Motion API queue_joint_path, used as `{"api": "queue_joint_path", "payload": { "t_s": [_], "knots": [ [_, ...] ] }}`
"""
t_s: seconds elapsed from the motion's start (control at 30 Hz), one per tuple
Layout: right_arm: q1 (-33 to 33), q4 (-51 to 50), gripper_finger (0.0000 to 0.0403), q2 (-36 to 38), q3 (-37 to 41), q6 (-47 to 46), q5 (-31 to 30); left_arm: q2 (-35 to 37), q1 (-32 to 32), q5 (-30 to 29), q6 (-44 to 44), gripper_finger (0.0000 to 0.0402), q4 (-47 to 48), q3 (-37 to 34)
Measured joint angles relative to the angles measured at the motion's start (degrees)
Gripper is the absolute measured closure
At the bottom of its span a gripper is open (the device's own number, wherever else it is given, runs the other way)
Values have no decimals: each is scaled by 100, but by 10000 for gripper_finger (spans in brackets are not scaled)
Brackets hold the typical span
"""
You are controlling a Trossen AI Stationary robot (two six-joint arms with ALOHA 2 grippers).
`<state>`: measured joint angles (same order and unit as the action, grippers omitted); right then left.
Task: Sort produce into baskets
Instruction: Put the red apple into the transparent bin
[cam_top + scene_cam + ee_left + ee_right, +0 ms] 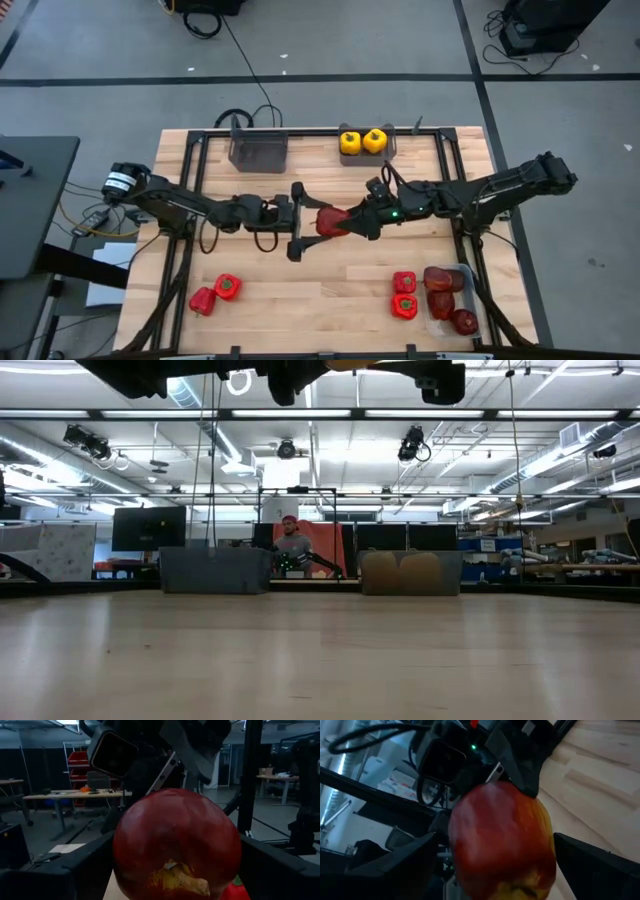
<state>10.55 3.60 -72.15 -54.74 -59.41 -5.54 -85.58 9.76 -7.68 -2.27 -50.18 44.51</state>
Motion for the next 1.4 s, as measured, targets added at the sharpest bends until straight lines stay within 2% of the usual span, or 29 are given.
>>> {"api": "queue_joint_path", "payload": {
  "t_s": [0.17,0.33,0.5,0.6,0.87,0.97,1.1,1.2,1.3,1.4],
  "knots": [
    [-24,336,9,-306,0,104,273,-207,21,64,141,34,-67,149],
    [-13,406,55,-425,0,89,328,-236,37,107,160,34,-6,205],
    [-31,198,59,-259,0,-147,385,-203,-34,50,1292,21,325,243],
    [-33,-553,59,2,2,76,389,-210,-52,74,1737,6,928,231],
    [113,-3309,59,819,4,-243,1529,139,-52,461,1977,9,2780,229],
    [431,-4091,59,1045,-11,-501,2282,370,-51,557,2384,9,3537,225],
    [1220,-5078,59,1161,1,-973,2760,550,-82,505,3091,9,4509,227],
    [1908,-5543,59,1128,0,-1349,2974,608,-153,459,3638,9,5077,223],
    [2513,-5575,58,1050,0,-1763,2979,610,-160,501,4010,9,5433,223],
    [3142,-5600,31,803,0,-2100,2931,610,-151,564,4176,9,5564,219]
  ]
}}
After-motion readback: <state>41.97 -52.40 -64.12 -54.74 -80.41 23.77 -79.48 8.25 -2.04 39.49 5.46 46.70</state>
